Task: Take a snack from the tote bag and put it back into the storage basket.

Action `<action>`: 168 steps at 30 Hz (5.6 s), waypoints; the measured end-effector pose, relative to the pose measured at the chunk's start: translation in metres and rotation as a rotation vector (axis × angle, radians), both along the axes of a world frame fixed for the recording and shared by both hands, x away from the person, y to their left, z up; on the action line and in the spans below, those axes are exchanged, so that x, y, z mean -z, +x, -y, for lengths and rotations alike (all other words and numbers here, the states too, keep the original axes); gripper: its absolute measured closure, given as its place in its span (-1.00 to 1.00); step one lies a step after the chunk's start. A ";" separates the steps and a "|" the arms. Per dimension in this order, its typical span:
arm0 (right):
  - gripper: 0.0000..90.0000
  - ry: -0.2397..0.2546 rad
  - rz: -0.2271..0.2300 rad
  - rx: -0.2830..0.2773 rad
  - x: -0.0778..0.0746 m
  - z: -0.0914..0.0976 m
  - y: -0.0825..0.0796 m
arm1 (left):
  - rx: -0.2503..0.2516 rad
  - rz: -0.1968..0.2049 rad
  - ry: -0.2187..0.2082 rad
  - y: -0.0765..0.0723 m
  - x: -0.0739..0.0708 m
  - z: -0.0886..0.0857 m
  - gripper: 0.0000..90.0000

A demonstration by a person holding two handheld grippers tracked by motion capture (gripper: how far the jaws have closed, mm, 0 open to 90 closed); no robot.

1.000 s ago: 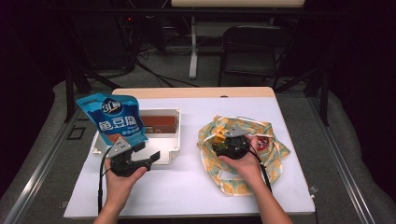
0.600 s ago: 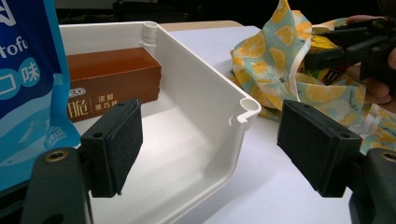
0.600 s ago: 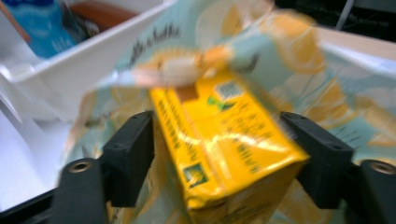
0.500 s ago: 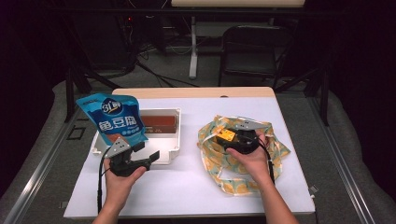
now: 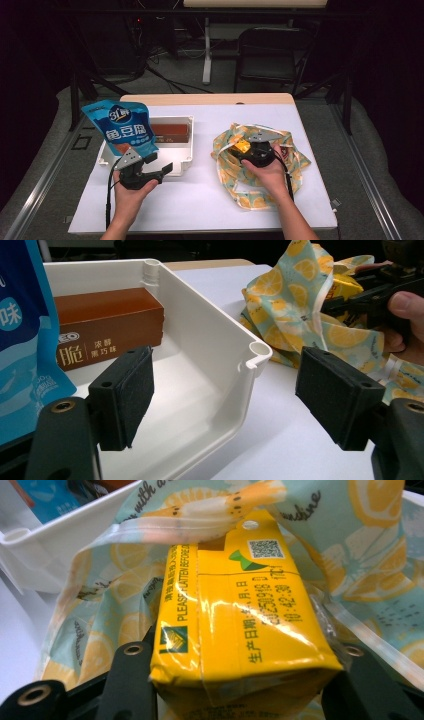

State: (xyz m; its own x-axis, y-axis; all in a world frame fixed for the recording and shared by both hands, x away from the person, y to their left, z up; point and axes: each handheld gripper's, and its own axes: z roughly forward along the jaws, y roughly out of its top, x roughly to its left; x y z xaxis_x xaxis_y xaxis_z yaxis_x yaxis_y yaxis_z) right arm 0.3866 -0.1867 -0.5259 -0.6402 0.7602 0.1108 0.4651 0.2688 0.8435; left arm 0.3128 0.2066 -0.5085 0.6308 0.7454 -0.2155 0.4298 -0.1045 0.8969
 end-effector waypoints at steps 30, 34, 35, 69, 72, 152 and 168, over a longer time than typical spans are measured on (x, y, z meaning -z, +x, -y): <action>0.12 0.036 0.076 0.066 -0.054 0.039 -0.037 | 0.011 0.029 -0.008 -0.001 -0.005 0.012 -0.46; 0.13 0.055 0.073 0.071 -0.067 0.038 -0.039 | 0.037 0.032 -0.009 -0.001 -0.009 0.017 -0.48; 0.13 0.064 0.074 0.078 -0.069 0.037 -0.039 | 0.038 0.035 -0.011 -0.001 -0.009 0.019 -0.49; 0.13 0.083 0.045 -0.055 -0.089 -0.022 -0.065 | 0.178 0.124 0.030 -0.009 -0.018 0.109 -0.69; 0.12 0.082 0.042 -0.067 -0.087 -0.029 -0.066 | 0.185 0.124 0.037 -0.010 -0.017 0.114 -0.69; -0.50 0.209 0.063 -0.153 -0.097 -0.063 -0.091 | -0.009 0.184 0.051 -0.013 -0.006 0.119 -0.38; -0.48 0.197 0.081 -0.109 -0.094 -0.047 -0.089 | -0.127 0.227 0.031 -0.012 -0.012 0.076 -0.38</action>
State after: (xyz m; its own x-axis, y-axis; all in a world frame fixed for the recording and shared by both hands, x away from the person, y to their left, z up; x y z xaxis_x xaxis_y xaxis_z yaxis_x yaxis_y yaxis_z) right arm 0.2978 -0.1400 -0.4324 -0.7299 0.6551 0.1951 0.3713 0.1404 0.9178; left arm 0.3010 0.1303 -0.4968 0.5615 0.8256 -0.0549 0.2295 -0.0916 0.9690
